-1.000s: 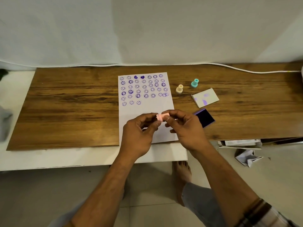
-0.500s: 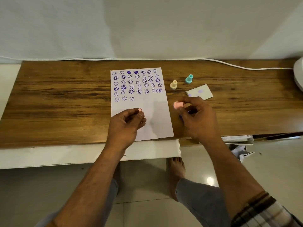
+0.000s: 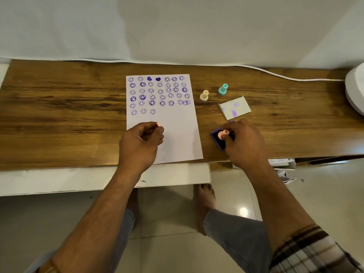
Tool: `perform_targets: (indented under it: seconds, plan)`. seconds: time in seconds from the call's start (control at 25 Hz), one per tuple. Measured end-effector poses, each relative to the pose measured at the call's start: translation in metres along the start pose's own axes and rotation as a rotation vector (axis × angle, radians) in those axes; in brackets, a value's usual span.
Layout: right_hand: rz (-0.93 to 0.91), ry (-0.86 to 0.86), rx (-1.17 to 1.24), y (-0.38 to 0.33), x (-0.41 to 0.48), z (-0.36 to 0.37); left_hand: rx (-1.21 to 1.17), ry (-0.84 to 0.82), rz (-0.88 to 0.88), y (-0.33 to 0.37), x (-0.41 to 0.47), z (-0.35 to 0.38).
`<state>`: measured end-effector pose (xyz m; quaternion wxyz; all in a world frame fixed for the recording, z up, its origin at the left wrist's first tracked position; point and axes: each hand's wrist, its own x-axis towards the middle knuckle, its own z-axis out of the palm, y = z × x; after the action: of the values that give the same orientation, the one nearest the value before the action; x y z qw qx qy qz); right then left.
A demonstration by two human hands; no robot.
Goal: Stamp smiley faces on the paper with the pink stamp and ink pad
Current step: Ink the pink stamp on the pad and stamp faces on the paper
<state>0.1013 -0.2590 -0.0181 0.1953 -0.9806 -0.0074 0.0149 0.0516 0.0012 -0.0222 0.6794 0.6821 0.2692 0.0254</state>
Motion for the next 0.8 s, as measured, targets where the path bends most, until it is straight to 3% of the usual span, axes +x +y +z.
perform_targets:
  seconds: [0.4,0.6,0.8]
  plan:
    - [-0.098,-0.037,-0.204,-0.011,-0.006,0.006,0.014,0.005,0.010,-0.004,0.003,0.001]
    - [-0.135,-0.076,-0.276,-0.011,-0.005,0.004,0.294,0.003,0.170,-0.006,0.002,-0.006]
    - [-0.019,-0.023,-0.239,-0.020,-0.008,0.009,0.448,-0.002,0.238,-0.004,-0.003,-0.006]
